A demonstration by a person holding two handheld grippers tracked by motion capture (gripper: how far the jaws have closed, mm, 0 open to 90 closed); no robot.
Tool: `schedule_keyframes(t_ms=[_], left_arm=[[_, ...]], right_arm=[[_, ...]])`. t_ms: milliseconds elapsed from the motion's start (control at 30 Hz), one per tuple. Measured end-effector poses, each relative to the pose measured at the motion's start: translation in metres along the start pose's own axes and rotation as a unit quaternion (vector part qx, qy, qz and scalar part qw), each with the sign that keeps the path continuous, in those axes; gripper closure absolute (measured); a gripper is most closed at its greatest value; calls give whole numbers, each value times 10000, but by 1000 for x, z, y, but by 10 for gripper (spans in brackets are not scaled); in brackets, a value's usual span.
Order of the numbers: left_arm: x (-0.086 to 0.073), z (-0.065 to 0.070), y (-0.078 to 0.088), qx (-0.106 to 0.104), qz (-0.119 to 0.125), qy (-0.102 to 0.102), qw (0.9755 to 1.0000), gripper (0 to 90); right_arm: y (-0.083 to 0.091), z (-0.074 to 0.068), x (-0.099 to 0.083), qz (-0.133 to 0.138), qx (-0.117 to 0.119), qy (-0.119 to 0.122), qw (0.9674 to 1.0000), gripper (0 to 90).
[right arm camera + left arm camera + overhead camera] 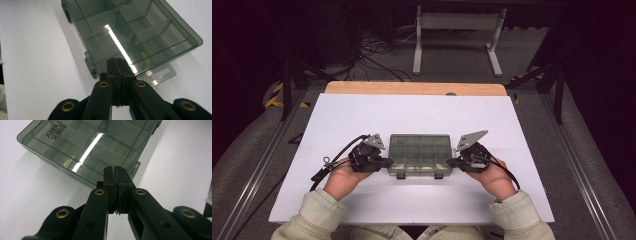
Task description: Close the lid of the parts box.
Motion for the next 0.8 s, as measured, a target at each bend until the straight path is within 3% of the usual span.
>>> schedule_keyframes(t_ms=[367, 800], left_arm=[[0, 2, -1, 162, 7, -90, 9998, 887], [-3, 4, -3, 277, 112, -37, 9995, 897]], right_arm=[[0, -2, -5, 158, -60, -69, 9998, 900], [-3, -7, -6, 230, -257, 79, 9994, 900]])
Point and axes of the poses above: each handheld gripper's, and its own axes: y roughly backward along the jaws, x roughly out of its top, z roughly to its right, the point moved 2 cm from there along -y, roughly forward along the jaws, and after that the axes turned 7 degrees about -z, right-handed, at the moved point
